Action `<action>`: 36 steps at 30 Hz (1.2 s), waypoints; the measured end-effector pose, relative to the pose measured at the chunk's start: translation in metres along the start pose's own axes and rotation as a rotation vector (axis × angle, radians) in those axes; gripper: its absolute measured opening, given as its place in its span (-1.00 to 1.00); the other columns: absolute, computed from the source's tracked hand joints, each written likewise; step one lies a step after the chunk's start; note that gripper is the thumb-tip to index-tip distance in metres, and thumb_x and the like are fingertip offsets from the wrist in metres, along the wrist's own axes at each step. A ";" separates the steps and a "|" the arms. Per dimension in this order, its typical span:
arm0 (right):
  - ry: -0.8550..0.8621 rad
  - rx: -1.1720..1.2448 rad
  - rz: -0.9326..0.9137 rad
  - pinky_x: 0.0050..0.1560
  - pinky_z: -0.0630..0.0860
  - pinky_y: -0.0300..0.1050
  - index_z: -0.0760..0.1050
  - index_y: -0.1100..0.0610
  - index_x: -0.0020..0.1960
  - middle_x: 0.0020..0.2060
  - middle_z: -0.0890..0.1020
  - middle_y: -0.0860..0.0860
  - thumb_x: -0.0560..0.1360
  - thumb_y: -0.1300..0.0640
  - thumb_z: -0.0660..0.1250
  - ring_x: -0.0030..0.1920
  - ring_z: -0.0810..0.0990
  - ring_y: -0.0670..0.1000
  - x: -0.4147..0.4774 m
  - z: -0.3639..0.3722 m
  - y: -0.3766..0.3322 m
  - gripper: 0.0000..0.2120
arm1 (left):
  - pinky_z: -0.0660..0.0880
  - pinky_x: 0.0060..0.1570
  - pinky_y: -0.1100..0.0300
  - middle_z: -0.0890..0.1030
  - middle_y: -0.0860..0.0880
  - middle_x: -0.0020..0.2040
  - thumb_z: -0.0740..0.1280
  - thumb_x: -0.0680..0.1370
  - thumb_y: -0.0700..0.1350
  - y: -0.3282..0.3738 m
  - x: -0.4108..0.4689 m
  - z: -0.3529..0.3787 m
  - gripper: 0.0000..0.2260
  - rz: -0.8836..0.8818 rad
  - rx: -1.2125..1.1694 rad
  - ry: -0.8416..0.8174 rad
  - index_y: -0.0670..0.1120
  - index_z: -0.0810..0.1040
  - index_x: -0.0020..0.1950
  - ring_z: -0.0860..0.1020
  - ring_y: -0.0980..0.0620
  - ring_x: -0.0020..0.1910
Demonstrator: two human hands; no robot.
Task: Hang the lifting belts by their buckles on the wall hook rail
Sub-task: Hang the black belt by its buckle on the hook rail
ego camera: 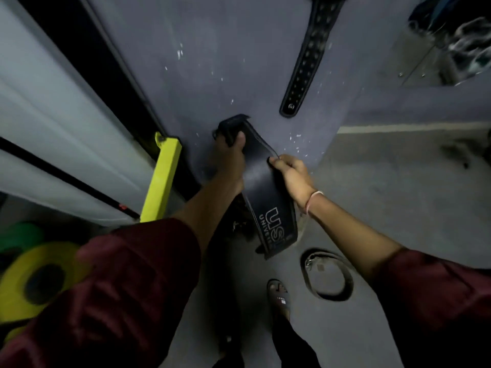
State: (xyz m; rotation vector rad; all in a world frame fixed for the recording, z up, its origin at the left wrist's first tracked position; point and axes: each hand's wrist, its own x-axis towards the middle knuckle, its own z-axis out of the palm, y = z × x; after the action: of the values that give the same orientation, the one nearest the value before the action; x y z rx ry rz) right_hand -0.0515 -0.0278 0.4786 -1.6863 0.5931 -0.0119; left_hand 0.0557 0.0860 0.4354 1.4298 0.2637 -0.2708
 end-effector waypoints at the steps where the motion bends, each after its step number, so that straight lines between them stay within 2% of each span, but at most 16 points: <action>1: 0.017 -0.010 -0.025 0.08 0.48 -0.01 0.56 0.06 -0.15 -0.20 0.64 -0.01 0.56 -0.10 0.30 -0.09 0.59 0.01 -0.009 -0.003 -0.022 -0.74 | 0.54 0.21 -0.18 0.62 -0.09 0.18 0.37 0.44 0.16 0.032 -0.025 0.004 -0.51 0.055 0.038 -0.041 -0.07 0.48 0.27 0.62 -0.10 0.14; 4: 0.019 0.016 -0.161 0.17 0.51 0.02 0.58 0.05 -0.02 -0.07 0.66 0.01 0.59 -0.21 0.19 0.00 0.62 0.04 -0.030 -0.008 -0.093 -0.63 | 0.49 0.28 -0.20 0.61 -0.07 0.11 0.31 0.60 -0.13 0.097 -0.087 0.014 -0.86 0.211 0.028 -0.178 -0.03 0.43 0.13 0.60 -0.10 0.13; 6: 0.051 0.023 -0.239 0.13 0.51 0.03 0.54 0.07 -0.05 -0.13 0.63 -0.01 0.59 -0.21 0.20 -0.06 0.58 0.00 -0.041 -0.012 -0.136 -0.64 | 0.45 0.33 -0.21 0.61 -0.12 0.21 0.33 0.58 -0.13 0.126 -0.112 0.015 -0.82 0.281 0.011 -0.273 0.02 0.43 0.16 0.57 -0.16 0.24; 9: 0.128 0.127 -0.312 0.01 0.50 -0.03 0.50 0.13 -0.06 -0.17 0.58 0.04 0.61 -0.07 0.26 -0.13 0.53 -0.02 -0.062 -0.020 -0.190 -0.74 | 0.40 0.35 -0.27 0.60 -0.12 0.27 0.41 0.45 0.07 0.175 -0.134 0.011 -0.68 0.285 0.018 -0.381 0.10 0.47 0.18 0.52 -0.19 0.32; 12: 0.169 0.246 -0.368 -0.21 0.42 -0.27 0.42 0.13 -0.12 -0.31 0.47 -0.03 0.61 0.20 0.28 -0.32 0.43 -0.15 -0.086 -0.025 -0.230 -0.87 | 0.43 0.31 -0.29 0.64 -0.19 0.11 0.44 0.39 0.09 0.229 -0.149 0.010 -0.74 0.240 -0.100 -0.433 0.04 0.55 0.02 0.59 -0.17 0.13; 14: 0.168 0.272 -0.433 -0.35 0.37 -0.39 0.38 0.12 -0.19 -0.39 0.39 -0.07 0.60 0.33 0.24 -0.46 0.37 -0.24 -0.099 -0.026 -0.250 -0.78 | 0.56 0.20 -0.16 0.65 -0.24 0.14 0.39 0.44 0.25 0.270 -0.163 0.014 -0.50 0.127 -0.179 -0.464 -0.12 0.59 0.17 0.65 -0.15 0.04; 16: 0.149 0.265 -0.502 -0.39 0.30 -0.41 0.36 0.09 -0.24 -0.41 0.34 -0.07 0.57 0.41 0.22 -0.49 0.30 -0.26 -0.108 -0.027 -0.265 -0.70 | 0.62 0.11 -0.07 0.68 -0.24 0.09 0.19 0.52 0.37 0.310 -0.169 0.021 -0.32 0.072 -0.211 -0.473 -0.22 0.59 0.24 0.68 -0.15 -0.01; 18: 0.126 0.258 -0.549 -0.38 0.25 -0.38 0.36 0.09 -0.25 -0.42 0.31 -0.06 0.53 0.47 0.21 -0.46 0.27 -0.22 -0.113 -0.032 -0.275 -0.68 | 0.59 0.14 -0.17 0.67 -0.26 0.09 0.22 0.58 0.26 0.339 -0.167 0.026 -0.44 0.098 -0.234 -0.358 -0.23 0.59 0.20 0.66 -0.19 0.02; 21: 0.083 0.238 -0.577 -0.41 0.25 -0.38 0.38 0.14 -0.21 -0.42 0.31 -0.05 0.52 0.45 0.22 -0.45 0.27 -0.20 -0.114 -0.051 -0.288 -0.74 | 0.53 0.19 -0.27 0.62 -0.22 0.03 0.30 0.60 -0.13 0.363 -0.165 0.041 -0.92 0.209 -0.241 -0.231 -0.10 0.56 0.00 0.59 -0.16 -0.02; 23: 0.060 0.232 -0.571 -0.45 0.27 -0.39 0.41 0.16 -0.15 -0.42 0.35 -0.05 0.57 0.33 0.24 -0.48 0.30 -0.19 -0.115 -0.066 -0.299 -0.85 | 0.52 0.17 -0.12 0.58 -0.12 -0.11 0.27 0.59 -0.20 0.369 -0.180 0.054 -0.86 0.347 -0.226 -0.225 -0.04 0.52 -0.15 0.51 -0.08 -0.08; 25: 0.071 0.294 -0.540 -0.51 0.32 -0.37 0.46 0.21 -0.05 -0.35 0.48 0.00 0.57 0.18 0.19 -0.45 0.41 -0.16 -0.117 -0.079 -0.317 -0.88 | 0.42 -0.09 0.10 0.50 -0.01 -0.23 0.22 0.62 -0.25 0.376 -0.200 0.067 -0.78 0.532 -0.170 -0.212 -0.03 0.46 -0.19 0.42 0.02 -0.18; 27: 0.066 0.388 -0.539 -0.41 0.45 -0.26 0.50 0.24 0.07 -0.23 0.57 0.03 0.53 0.02 0.15 -0.31 0.53 -0.04 -0.116 -0.094 -0.341 -0.67 | 0.43 -0.08 0.12 0.54 -0.03 -0.17 0.21 0.64 -0.25 0.381 -0.212 0.078 -0.84 0.673 -0.121 -0.238 -0.06 0.47 -0.10 0.46 0.05 -0.17; 29: 0.051 0.387 -0.628 -0.07 0.59 -0.09 0.55 0.20 0.12 -0.06 0.68 0.07 0.56 -0.12 0.17 -0.06 0.66 0.07 -0.120 -0.108 -0.366 -0.58 | 0.53 0.06 0.06 0.62 -0.05 -0.07 0.21 0.65 -0.24 0.389 -0.225 0.089 -0.87 0.747 -0.116 -0.316 -0.06 0.50 0.00 0.55 0.03 -0.08; 31: 0.083 0.371 -0.748 0.16 0.57 -0.01 0.57 0.21 0.15 0.07 0.69 0.15 0.60 -0.15 0.18 0.10 0.66 0.07 -0.128 -0.120 -0.390 -0.55 | 0.55 0.10 0.11 0.65 -0.03 -0.04 0.21 0.65 -0.26 0.398 -0.235 0.099 -0.84 0.805 -0.096 -0.352 -0.04 0.52 0.01 0.59 0.07 -0.06; 33: 0.177 0.381 -0.888 0.07 0.53 -0.04 0.55 0.25 0.03 -0.07 0.66 0.13 0.64 -0.01 0.20 -0.03 0.59 0.02 -0.134 -0.133 -0.411 -0.68 | 0.55 0.11 0.12 0.66 -0.01 -0.03 0.20 0.65 -0.26 0.407 -0.244 0.108 -0.84 0.843 -0.096 -0.363 -0.05 0.53 0.02 0.60 0.09 -0.05; 36: 0.280 0.408 -0.984 -0.11 0.42 -0.06 0.49 0.11 -0.21 -0.28 0.51 0.04 0.62 0.16 0.25 -0.18 0.45 0.02 -0.136 -0.148 -0.436 -0.77 | 0.53 0.14 0.07 0.65 -0.02 -0.04 0.21 0.64 -0.26 0.414 -0.252 0.115 -0.87 0.880 -0.079 -0.352 -0.10 0.53 0.04 0.59 0.09 -0.04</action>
State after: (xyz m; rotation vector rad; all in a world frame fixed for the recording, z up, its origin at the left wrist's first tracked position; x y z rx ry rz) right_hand -0.0552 -0.0757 0.9565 -1.4270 -0.0931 -1.0160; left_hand -0.0392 0.0279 0.9206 1.2677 -0.6319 0.2128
